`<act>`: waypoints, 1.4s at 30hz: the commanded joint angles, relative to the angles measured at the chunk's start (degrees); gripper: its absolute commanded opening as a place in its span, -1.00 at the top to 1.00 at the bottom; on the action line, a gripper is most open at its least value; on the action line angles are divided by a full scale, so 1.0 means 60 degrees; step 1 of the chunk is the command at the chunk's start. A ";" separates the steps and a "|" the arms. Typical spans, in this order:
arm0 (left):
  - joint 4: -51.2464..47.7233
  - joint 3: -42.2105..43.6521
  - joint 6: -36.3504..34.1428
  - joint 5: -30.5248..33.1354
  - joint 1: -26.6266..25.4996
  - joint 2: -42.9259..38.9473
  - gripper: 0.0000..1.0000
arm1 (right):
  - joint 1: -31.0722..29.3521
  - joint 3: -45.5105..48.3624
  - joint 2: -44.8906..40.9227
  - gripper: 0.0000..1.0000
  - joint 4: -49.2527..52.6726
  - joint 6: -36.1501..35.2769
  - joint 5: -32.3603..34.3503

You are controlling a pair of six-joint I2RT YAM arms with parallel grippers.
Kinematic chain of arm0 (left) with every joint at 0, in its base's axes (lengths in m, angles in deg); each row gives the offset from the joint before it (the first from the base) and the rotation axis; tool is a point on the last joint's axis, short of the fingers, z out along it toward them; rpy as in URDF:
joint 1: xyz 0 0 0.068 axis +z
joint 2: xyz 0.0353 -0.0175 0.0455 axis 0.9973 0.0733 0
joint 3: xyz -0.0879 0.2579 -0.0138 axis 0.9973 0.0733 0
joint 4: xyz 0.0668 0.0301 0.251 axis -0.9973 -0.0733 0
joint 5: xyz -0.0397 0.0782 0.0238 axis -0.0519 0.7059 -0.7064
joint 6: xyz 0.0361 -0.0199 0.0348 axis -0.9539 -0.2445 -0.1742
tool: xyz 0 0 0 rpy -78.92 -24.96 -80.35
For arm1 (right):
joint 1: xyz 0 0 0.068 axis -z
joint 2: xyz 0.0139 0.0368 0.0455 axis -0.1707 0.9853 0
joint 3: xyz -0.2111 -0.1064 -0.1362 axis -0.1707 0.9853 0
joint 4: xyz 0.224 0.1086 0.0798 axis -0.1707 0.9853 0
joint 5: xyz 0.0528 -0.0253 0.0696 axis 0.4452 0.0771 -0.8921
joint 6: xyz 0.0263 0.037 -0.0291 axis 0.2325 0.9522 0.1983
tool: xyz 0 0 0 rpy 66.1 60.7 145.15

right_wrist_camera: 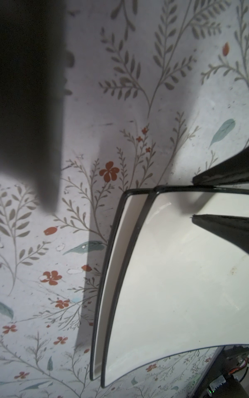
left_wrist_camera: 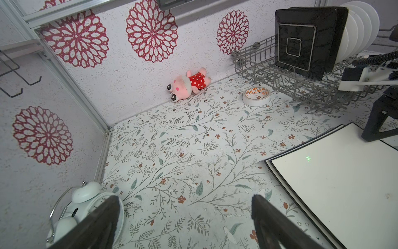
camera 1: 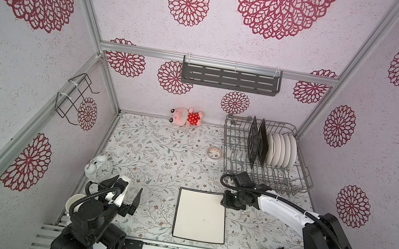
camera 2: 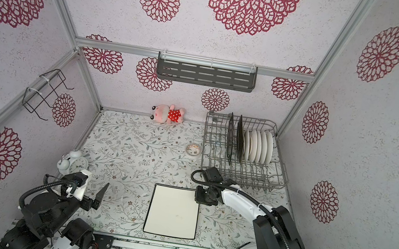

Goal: Unload the plates from the dish rack

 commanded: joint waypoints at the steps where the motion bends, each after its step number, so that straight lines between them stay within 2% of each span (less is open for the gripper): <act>1: 0.0234 -0.0021 -0.0068 -0.0082 -0.0071 -0.0091 -0.95 | -0.0086 -0.0355 0.0094 0.47 0.0188 -0.0145 -0.0071; 12: 0.0234 0.0001 -0.0079 -0.0123 -0.0067 -0.0116 -0.95 | -0.0174 -0.0451 -0.0076 0.43 0.0552 -0.0217 0.0295; 20: 0.0261 0.0016 -0.0041 -0.0044 -0.0068 -0.0106 -0.95 | -0.0201 -0.0955 -0.1229 -0.31 0.1714 -0.0825 0.1334; 22: 0.0263 0.0016 -0.0028 -0.0026 -0.0071 -0.0095 -0.95 | -0.0201 -0.1212 -0.1503 -0.65 0.2195 -0.0908 0.1736; 23: 0.0264 0.0016 -0.0034 -0.0013 -0.0069 -0.0078 -0.95 | -0.0201 -0.1302 -0.1579 -0.69 0.2371 -0.0956 0.1734; 27: 0.0286 0.0016 -0.0028 -0.0013 -0.0078 -0.0063 -0.95 | -0.0223 -0.1290 -0.1844 -0.70 0.2877 -0.0688 0.1346; 36: 0.0284 0.0016 -0.0028 -0.0064 -0.0078 -0.0091 -0.95 | -0.0475 -0.0152 -0.3061 -0.64 0.2847 0.1188 0.0785; 42: 0.0277 0.0016 -0.0019 -0.0114 -0.0067 -0.0134 -0.95 | -0.1593 0.0440 -0.2892 -0.47 0.2226 0.2276 0.0720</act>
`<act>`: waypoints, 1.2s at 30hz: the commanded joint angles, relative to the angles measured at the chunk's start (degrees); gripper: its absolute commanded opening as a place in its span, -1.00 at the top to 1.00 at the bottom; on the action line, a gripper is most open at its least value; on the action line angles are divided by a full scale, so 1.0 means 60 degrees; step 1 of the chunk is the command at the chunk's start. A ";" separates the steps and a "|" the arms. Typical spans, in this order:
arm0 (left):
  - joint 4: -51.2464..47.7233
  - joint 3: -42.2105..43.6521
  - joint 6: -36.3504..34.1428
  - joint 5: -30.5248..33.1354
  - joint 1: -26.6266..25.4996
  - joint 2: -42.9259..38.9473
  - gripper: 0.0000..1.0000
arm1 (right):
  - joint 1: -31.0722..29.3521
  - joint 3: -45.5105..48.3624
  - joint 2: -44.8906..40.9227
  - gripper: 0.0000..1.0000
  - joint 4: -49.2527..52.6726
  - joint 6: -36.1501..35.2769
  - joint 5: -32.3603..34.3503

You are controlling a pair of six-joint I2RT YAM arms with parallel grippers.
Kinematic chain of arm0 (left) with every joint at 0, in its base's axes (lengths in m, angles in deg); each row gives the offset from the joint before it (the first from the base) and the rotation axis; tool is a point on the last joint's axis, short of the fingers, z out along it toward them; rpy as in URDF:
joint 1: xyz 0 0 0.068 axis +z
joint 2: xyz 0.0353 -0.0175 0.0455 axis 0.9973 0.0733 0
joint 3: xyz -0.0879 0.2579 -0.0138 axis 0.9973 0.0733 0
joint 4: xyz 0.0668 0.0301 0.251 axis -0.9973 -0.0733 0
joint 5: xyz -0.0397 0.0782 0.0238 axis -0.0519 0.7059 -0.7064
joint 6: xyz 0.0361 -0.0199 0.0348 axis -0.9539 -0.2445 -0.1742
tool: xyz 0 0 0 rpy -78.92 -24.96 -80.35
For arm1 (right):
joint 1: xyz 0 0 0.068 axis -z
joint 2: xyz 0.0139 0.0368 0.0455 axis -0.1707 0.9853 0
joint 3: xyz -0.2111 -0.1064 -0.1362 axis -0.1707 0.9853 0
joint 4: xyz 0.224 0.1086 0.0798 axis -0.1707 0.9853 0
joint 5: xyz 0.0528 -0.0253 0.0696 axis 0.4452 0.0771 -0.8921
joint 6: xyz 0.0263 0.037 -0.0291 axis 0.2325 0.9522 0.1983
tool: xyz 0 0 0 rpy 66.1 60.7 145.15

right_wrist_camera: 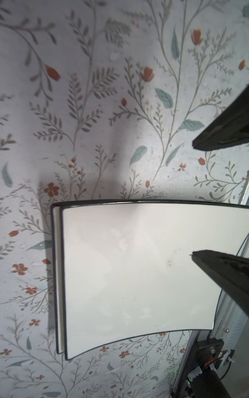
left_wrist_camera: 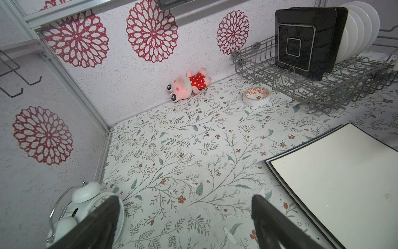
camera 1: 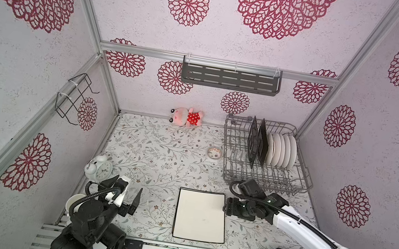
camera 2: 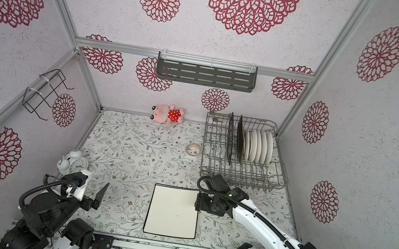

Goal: Unload the plates from the dish rack

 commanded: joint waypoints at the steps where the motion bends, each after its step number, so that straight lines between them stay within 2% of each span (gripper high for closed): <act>1: 0.0276 0.0012 -0.0016 -0.0130 -0.0069 -0.0128 -0.95 | -0.0621 0.0133 0.0104 -0.45 -0.0312 0.1076 -0.0114; 7: 0.0272 0.0006 -0.0019 -0.0174 -0.0095 -0.0197 -0.95 | -0.1266 0.0319 0.0435 -0.41 -0.0640 0.1686 -0.0058; 17: 0.0272 -0.0002 -0.0031 -0.0245 -0.0097 -0.0319 -0.95 | -0.1756 0.0391 0.0964 -0.37 -0.0509 0.1865 0.0084; 25: 0.0243 -0.0002 -0.0046 -0.0253 -0.0111 -0.0333 -0.95 | -0.2064 0.0436 0.1044 -0.18 -0.0720 0.2183 0.0034; 36: 0.0187 -0.0032 -0.0081 -0.0348 -0.0111 -0.0333 -0.95 | -0.2440 0.0279 0.1365 -0.08 -0.0730 0.2334 0.0007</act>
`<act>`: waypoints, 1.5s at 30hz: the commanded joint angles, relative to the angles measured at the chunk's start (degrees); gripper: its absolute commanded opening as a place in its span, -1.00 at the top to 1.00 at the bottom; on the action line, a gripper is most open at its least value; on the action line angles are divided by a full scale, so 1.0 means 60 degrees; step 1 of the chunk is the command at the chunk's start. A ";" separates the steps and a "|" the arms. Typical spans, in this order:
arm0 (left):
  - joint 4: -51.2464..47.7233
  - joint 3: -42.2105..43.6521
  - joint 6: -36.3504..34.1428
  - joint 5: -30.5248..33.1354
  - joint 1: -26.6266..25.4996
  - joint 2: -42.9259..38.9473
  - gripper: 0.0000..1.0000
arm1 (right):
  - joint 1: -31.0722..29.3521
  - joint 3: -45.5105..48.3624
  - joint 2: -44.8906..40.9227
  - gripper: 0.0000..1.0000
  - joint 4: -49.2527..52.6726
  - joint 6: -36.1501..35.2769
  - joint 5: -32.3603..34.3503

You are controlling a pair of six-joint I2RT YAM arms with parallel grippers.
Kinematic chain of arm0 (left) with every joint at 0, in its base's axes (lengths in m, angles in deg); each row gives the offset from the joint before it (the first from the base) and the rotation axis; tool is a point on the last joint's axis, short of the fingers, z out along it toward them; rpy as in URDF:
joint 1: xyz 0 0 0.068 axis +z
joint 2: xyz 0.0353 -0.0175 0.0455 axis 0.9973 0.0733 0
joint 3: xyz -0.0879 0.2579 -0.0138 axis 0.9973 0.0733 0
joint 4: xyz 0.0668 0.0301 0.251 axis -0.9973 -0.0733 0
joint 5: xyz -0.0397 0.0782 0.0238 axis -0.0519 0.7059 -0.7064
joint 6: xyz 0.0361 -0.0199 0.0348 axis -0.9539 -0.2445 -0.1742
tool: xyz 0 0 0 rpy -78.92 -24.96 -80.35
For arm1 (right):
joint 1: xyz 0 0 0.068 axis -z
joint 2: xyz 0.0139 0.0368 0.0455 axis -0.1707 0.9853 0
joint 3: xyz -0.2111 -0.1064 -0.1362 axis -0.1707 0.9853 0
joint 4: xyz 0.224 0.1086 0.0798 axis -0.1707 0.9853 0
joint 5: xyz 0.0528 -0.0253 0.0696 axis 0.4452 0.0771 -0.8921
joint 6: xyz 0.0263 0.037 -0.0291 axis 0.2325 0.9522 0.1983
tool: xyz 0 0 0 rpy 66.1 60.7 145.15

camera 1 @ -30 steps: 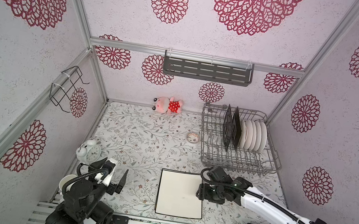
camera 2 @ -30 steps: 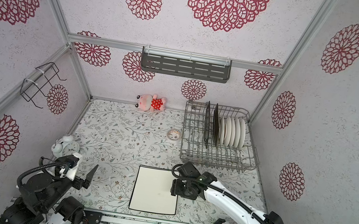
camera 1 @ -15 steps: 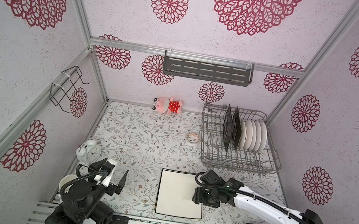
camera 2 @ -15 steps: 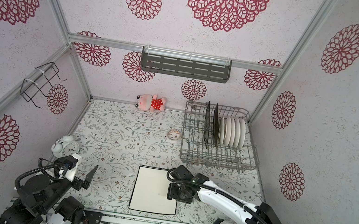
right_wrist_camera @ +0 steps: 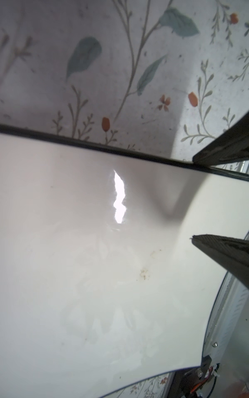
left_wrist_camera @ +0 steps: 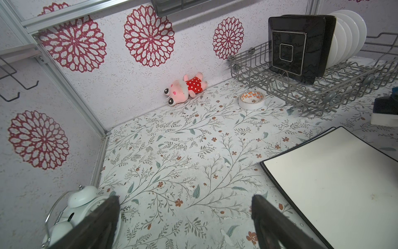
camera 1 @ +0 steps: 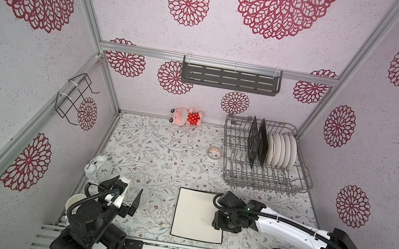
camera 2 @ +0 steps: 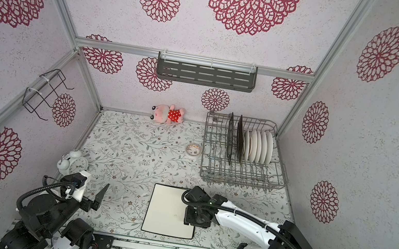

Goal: Unload the plates from the dish rack

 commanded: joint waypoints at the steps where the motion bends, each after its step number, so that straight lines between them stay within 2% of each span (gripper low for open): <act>1: 0.0176 -0.0029 -0.0097 -0.0144 -0.0093 -0.0136 -0.95 | -0.0074 -0.0142 -0.0063 -0.08 0.0315 0.0241 0.0127; 17: 0.0171 -0.0032 -0.0101 -0.0175 -0.0109 -0.0136 -0.95 | -0.0068 -0.0133 -0.0079 -0.03 0.0918 0.0139 0.0838; 21: 0.0203 -0.0028 -0.0086 -0.0074 -0.0109 -0.0136 -0.95 | -0.0066 -0.0464 -0.0291 -0.02 0.1475 -0.0224 0.1361; 23: 0.0263 -0.0045 -0.0030 0.0066 -0.0119 -0.0136 -0.95 | -0.0011 -0.1039 -0.0543 -0.11 0.1928 -0.0690 0.1947; 26: 0.0306 -0.0032 0.0027 0.0220 -0.0116 -0.0136 -0.95 | 0.0386 -0.2234 -0.0736 -0.38 0.2927 -0.1679 0.3044; 31: 0.0317 -0.0002 0.0038 0.0206 -0.0110 -0.0115 -0.95 | 0.1348 -0.4017 -0.0636 -0.72 0.3565 -0.3478 0.3997; 37: 0.0329 0.0012 0.0053 0.0279 -0.0116 -0.0078 -0.95 | 0.2538 -0.5622 -0.0294 -0.79 0.3775 -0.5326 0.4260; 39: 0.0322 0.0012 0.0051 0.0279 -0.0118 -0.0063 -0.95 | 0.2854 -0.5627 -0.0470 -0.77 0.3296 -0.5888 0.4245; 43: 0.0316 0.0012 0.0039 0.0293 -0.0111 -0.0122 -0.95 | 0.3716 -0.5226 -0.0721 -0.67 0.2355 -0.6286 0.4592; 45: 0.0313 0.0012 0.0039 0.0294 -0.0124 -0.0115 -0.95 | 0.4281 -0.4862 -0.0762 -0.65 0.1580 -0.6583 0.4151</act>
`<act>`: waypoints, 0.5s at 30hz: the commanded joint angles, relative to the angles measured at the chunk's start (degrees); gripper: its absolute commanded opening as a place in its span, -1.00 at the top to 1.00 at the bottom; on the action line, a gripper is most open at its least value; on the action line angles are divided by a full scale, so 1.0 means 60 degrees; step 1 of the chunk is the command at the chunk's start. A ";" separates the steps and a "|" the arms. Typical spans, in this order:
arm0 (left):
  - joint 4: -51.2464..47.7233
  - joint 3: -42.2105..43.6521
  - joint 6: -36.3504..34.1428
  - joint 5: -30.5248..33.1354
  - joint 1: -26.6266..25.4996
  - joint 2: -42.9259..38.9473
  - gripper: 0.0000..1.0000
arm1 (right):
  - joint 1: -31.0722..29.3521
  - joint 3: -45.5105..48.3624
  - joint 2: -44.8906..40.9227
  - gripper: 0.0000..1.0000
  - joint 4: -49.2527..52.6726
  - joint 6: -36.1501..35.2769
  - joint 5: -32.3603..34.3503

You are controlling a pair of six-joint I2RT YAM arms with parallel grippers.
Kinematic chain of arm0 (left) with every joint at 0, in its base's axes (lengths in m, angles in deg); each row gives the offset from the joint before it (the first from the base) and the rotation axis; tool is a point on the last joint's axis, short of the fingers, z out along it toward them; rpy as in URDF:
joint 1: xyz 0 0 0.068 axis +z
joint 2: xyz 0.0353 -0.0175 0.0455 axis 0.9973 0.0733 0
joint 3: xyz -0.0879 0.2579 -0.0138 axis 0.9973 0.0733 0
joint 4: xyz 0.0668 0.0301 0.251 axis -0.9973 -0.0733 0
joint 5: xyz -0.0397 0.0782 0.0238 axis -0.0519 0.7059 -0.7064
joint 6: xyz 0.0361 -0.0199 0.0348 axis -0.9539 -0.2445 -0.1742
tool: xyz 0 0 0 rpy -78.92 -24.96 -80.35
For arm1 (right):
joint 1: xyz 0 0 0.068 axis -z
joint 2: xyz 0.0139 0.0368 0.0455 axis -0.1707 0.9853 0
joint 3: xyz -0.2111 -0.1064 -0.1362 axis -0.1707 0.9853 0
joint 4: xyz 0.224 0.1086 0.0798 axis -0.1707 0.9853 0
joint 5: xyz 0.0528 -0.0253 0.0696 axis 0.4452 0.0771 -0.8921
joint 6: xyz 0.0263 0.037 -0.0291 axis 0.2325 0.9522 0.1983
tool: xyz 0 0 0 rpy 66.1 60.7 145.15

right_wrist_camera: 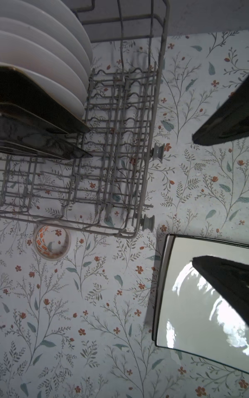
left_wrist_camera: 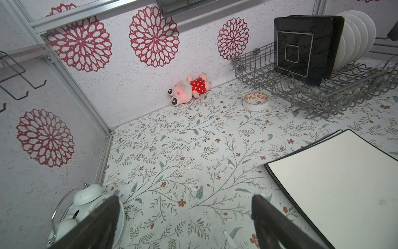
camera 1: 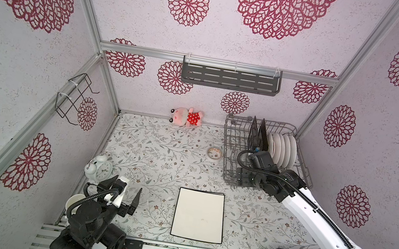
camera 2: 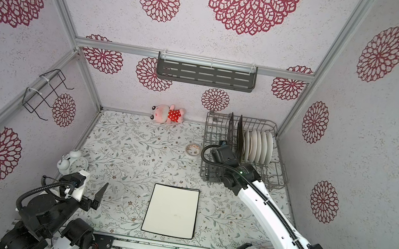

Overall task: Unload the plates from the dish rack
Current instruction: 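Move the right gripper to the rack above the black square plate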

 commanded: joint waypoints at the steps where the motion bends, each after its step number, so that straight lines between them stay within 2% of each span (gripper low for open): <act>1: 0.0254 0.0012 0.0003 0.0036 -0.0087 -0.0107 -0.95 | 0.0813 0.0453 -0.0249 -0.64 -0.1219 -0.0968 -0.0149; 6: 0.0226 0.0025 -0.0017 0.0048 -0.0082 -0.0085 -0.95 | 0.1997 0.0964 0.0328 -0.60 -0.2664 -0.1450 -0.0989; 15: 0.0229 0.0057 -0.0054 0.0056 -0.0103 0.0545 -0.95 | 0.2934 0.1605 0.1362 -0.58 -0.4784 -0.1778 -0.1744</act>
